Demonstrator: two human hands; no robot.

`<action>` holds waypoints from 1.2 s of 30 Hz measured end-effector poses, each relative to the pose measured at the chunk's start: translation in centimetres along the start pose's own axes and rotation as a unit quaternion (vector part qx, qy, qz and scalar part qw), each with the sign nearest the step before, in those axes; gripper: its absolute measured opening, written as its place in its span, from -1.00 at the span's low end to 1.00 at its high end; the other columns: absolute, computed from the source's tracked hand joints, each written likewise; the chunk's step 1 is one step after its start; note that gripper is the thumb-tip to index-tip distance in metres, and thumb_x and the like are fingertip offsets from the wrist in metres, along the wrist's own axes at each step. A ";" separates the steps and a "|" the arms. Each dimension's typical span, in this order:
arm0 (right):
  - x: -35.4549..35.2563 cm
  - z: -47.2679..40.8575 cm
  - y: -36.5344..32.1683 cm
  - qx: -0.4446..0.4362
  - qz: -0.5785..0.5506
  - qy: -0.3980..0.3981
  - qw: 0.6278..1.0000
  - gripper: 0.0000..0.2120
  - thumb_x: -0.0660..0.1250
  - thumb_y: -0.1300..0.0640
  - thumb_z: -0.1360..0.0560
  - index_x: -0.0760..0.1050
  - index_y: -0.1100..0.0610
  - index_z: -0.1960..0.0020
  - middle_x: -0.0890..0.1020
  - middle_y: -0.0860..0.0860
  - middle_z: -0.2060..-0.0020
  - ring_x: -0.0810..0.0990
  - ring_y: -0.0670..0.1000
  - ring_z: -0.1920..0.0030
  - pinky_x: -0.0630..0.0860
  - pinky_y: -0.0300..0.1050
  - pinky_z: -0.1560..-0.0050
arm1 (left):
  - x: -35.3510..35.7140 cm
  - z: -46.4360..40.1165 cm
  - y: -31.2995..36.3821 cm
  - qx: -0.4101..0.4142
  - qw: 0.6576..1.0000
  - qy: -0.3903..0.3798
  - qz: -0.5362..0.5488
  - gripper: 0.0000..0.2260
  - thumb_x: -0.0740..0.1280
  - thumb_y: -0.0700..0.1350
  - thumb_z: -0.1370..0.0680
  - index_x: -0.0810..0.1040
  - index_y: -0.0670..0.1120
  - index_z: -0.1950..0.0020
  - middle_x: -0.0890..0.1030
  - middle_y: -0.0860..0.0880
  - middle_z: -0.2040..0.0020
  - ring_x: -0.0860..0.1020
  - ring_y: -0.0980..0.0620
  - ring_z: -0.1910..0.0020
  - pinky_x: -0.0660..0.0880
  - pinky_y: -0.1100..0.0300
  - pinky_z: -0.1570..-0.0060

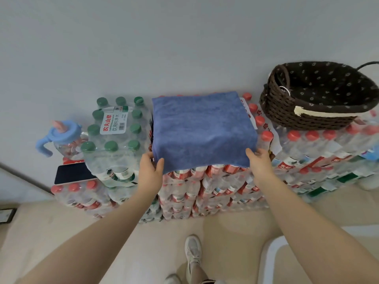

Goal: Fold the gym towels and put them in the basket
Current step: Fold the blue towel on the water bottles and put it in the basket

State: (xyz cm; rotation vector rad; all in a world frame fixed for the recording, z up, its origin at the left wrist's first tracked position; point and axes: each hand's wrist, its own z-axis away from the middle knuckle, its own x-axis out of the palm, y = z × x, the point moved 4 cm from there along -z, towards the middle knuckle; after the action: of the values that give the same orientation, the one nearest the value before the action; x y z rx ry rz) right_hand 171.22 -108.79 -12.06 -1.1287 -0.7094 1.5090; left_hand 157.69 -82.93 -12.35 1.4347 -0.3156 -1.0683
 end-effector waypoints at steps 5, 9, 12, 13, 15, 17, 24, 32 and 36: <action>-0.9 0.3 0.7 0.039 -0.029 -0.081 0.996 -0.68 0.34 0.09 -0.49 0.50 0.17 -0.21 0.61 0.07 -0.13 0.56 0.10 -0.12 0.46 0.06 -0.23 | 1.9 0.8 -0.5 -0.068 0.996 -0.024 0.048 -0.85 0.25 -0.10 -0.56 0.38 -0.14 -0.06 0.48 -0.02 0.14 0.46 -0.05 0.11 0.37 0.20 0.22; -1.8 0.7 0.8 0.012 -0.056 -0.112 0.992 -0.76 0.34 0.16 -0.49 0.49 0.13 -0.15 0.62 0.04 -0.05 0.58 0.09 -0.10 0.47 0.08 -0.23 | 2.9 1.4 -0.2 -0.071 0.992 -0.025 0.106 -0.72 0.25 -0.23 -0.53 0.30 -0.17 -0.22 0.51 -0.07 0.03 0.52 -0.03 0.11 0.42 0.17 0.18; -2.4 0.8 0.8 -0.002 -0.043 -0.075 0.996 -0.65 0.37 0.14 -0.47 0.40 0.22 -0.20 0.57 0.12 -0.16 0.57 0.13 -0.12 0.49 0.13 -0.21 | 2.4 1.6 0.2 -0.059 0.986 0.021 0.157 -0.67 0.12 -0.30 -0.55 0.16 -0.12 -0.29 0.48 -0.05 0.20 0.43 0.05 0.32 0.38 0.22 0.33; -2.5 0.8 0.8 -0.003 -0.047 -0.072 0.996 -0.59 0.37 0.12 -0.47 0.36 0.23 -0.24 0.54 0.13 -0.18 0.56 0.12 -0.12 0.51 0.11 -0.18 | 2.1 1.6 0.1 -0.057 0.984 0.030 0.164 -0.67 0.08 -0.30 -0.56 0.14 -0.09 -0.29 0.47 -0.06 0.21 0.41 0.04 0.36 0.35 0.21 0.35; -2.5 1.1 1.0 -0.008 -0.050 -0.072 0.996 -0.50 0.38 0.09 -0.46 0.26 0.18 -0.30 0.50 0.09 -0.19 0.55 0.09 -0.11 0.53 0.06 -0.10 | 1.5 1.7 0.0 -0.056 0.986 0.028 0.157 -0.73 0.02 -0.31 -0.56 0.17 -0.04 -0.20 0.46 -0.11 0.19 0.39 0.02 0.36 0.32 0.21 0.37; -2.7 1.6 1.0 -0.038 0.006 -0.056 0.998 -0.45 0.39 0.07 -0.46 0.20 0.12 -0.32 0.45 0.07 -0.16 0.52 0.07 -0.12 0.51 0.05 -0.12 | 1.0 2.1 -0.2 -0.063 0.990 0.014 0.126 -0.77 -0.01 -0.33 -0.55 0.22 -0.06 -0.11 0.44 -0.09 0.17 0.36 0.04 0.35 0.31 0.22 0.38; -3.1 3.8 0.3 -0.100 0.002 -0.068 0.993 -0.58 0.35 0.19 -0.49 0.20 0.09 -0.22 0.51 0.04 -0.03 0.55 -0.02 0.07 0.49 -0.18 0.12 | 0.0 2.4 0.4 -0.021 0.992 0.036 0.116 -0.78 0.03 -0.17 -0.61 0.21 -0.11 -0.26 0.43 -0.06 0.26 0.37 0.02 0.38 0.30 0.17 0.41; -3.2 5.7 0.1 -0.185 0.169 -0.123 0.960 -0.83 0.32 0.31 -0.48 0.45 0.06 0.04 0.52 0.00 -0.02 0.50 0.01 0.01 0.44 -0.28 0.15 | -0.9 2.5 0.9 0.049 0.997 0.059 0.018 -0.77 0.21 -0.07 -0.58 0.34 -0.14 -0.18 0.38 0.07 0.26 0.43 -0.01 0.25 0.37 0.14 0.30; -3.4 6.1 -0.1 -0.196 0.255 -0.123 0.939 -0.65 0.35 0.25 -0.48 0.43 0.16 -0.25 0.47 0.01 -0.16 0.47 0.00 -0.12 0.40 -0.24 -0.04 | -1.3 2.1 0.4 0.047 0.998 0.040 0.005 -0.87 0.24 -0.06 -0.57 0.38 -0.11 -0.01 0.41 0.05 0.27 0.40 0.02 0.28 0.35 0.16 0.36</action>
State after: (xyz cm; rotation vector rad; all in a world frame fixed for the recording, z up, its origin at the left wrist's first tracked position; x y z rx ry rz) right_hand 165.62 -111.21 -8.72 -1.5206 -0.9687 2.0309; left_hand 155.57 -83.38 -11.05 1.5541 -0.3193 -0.9963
